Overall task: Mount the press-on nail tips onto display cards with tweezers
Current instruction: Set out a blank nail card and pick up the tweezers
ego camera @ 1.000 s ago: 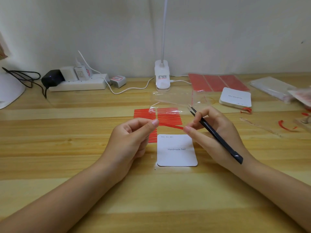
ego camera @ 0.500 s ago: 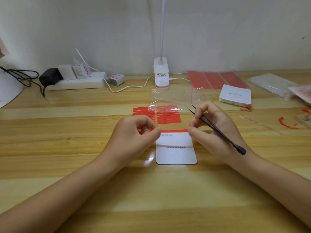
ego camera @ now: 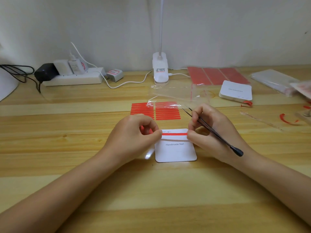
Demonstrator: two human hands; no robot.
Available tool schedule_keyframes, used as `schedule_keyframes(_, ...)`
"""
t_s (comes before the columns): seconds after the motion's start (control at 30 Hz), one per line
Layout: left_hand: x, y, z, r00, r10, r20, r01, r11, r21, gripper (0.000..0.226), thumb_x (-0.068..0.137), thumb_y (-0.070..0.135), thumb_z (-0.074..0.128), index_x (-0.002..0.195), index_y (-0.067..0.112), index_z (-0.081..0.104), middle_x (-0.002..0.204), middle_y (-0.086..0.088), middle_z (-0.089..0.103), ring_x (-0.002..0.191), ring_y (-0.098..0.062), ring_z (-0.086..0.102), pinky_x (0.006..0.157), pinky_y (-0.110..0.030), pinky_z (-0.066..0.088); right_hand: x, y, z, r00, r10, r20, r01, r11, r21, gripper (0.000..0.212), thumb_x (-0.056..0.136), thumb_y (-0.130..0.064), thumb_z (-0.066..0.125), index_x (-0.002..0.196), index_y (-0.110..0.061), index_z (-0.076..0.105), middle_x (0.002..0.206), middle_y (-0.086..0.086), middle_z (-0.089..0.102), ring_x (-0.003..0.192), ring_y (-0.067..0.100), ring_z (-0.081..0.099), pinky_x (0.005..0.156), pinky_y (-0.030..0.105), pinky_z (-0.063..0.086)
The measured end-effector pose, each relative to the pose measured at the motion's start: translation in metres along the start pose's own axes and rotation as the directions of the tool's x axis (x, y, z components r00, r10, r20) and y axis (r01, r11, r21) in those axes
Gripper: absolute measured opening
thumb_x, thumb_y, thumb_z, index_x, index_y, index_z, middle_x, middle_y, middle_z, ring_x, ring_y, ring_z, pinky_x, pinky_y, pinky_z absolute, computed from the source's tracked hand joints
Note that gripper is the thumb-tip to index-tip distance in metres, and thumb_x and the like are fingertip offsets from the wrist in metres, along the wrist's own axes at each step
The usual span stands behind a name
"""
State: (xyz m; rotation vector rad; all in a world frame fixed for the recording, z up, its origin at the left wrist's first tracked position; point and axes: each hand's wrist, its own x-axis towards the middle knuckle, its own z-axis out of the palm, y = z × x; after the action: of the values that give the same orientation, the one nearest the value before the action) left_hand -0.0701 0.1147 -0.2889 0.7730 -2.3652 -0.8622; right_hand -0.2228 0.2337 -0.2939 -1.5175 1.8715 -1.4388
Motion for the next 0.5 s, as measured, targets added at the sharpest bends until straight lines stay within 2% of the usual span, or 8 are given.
schedule_keyframes(0.07, 0.0006, 0.0001, 0.0004, 1.0, -0.002, -0.019, 0.002, 1.0, 0.015, 0.022, 0.075, 0.019, 0.068, 0.056, 0.025, 0.059, 0.052, 0.012, 0.047, 0.054, -0.001, 0.044, 0.066, -0.023, 0.031, 0.0, 0.0004, 0.0003, 1.0, -0.003, 0.019, 0.003, 1.0, -0.015, 0.024, 0.071, 0.005, 0.058, 0.077, -0.013, 0.045, 0.07, 0.005, 0.057, 0.055, 0.006, 0.046, 0.057, 0.018, 0.041)
schedule_keyframes(0.17, 0.0001, 0.0013, 0.0004, 1.0, -0.018, -0.012, 0.018, 1.0, 0.009, 0.021, 0.074, 0.021, 0.066, 0.055, 0.025, 0.058, 0.053, 0.011, 0.047, 0.056, 0.001, 0.046, 0.076, -0.031, 0.029, 0.0008, 0.0018, 0.0008, 1.0, -0.006, 0.019, 0.006, 1.0, -0.02, 0.023, 0.071, 0.006, 0.059, 0.079, -0.011, 0.045, 0.071, 0.007, 0.057, 0.059, 0.017, 0.049, 0.059, 0.021, 0.043)
schedule_keyframes(0.27, -0.0015, 0.0015, 0.0002, 0.999, -0.029, -0.017, 0.029, 0.999, 0.027, 0.024, 0.073, 0.021, 0.066, 0.052, 0.026, 0.056, 0.053, 0.011, 0.048, 0.057, 0.002, 0.046, 0.078, -0.032, 0.029, 0.0006, 0.0025, 0.0011, 1.0, -0.005, 0.024, 0.005, 1.0, -0.023, 0.022, 0.072, 0.005, 0.058, 0.078, -0.012, 0.046, 0.071, 0.006, 0.056, 0.061, 0.017, 0.051, 0.057, 0.017, 0.042)
schedule_keyframes(0.37, -0.0017, 0.002, 0.0015, 0.999, -0.028, -0.022, 0.029, 0.998, 0.059, 0.027, 0.073, 0.021, 0.066, 0.05, 0.027, 0.054, 0.053, 0.011, 0.048, 0.058, 0.004, 0.046, 0.078, -0.032, 0.031, 0.0008, 0.0029, 0.0009, 1.0, 0.002, 0.03, -0.001, 1.0, -0.031, 0.021, 0.071, 0.004, 0.058, 0.078, -0.012, 0.046, 0.071, 0.005, 0.056, 0.062, 0.018, 0.052, 0.058, 0.018, 0.043)
schedule_keyframes(0.5, -0.0004, 0.0018, 0.0026, 0.999, -0.052, -0.005, 0.052, 0.996, 0.077, 0.028, 0.074, 0.021, 0.066, 0.049, 0.025, 0.054, 0.048, 0.014, 0.048, 0.057, 0.004, 0.047, 0.078, -0.031, 0.03, 0.0017, 0.0022, 0.0011, 0.999, 0.018, 0.036, -0.017, 1.0, -0.017, 0.021, 0.07, 0.002, 0.058, 0.077, -0.014, 0.045, 0.069, 0.007, 0.057, 0.055, 0.004, 0.048, 0.056, 0.013, 0.041)
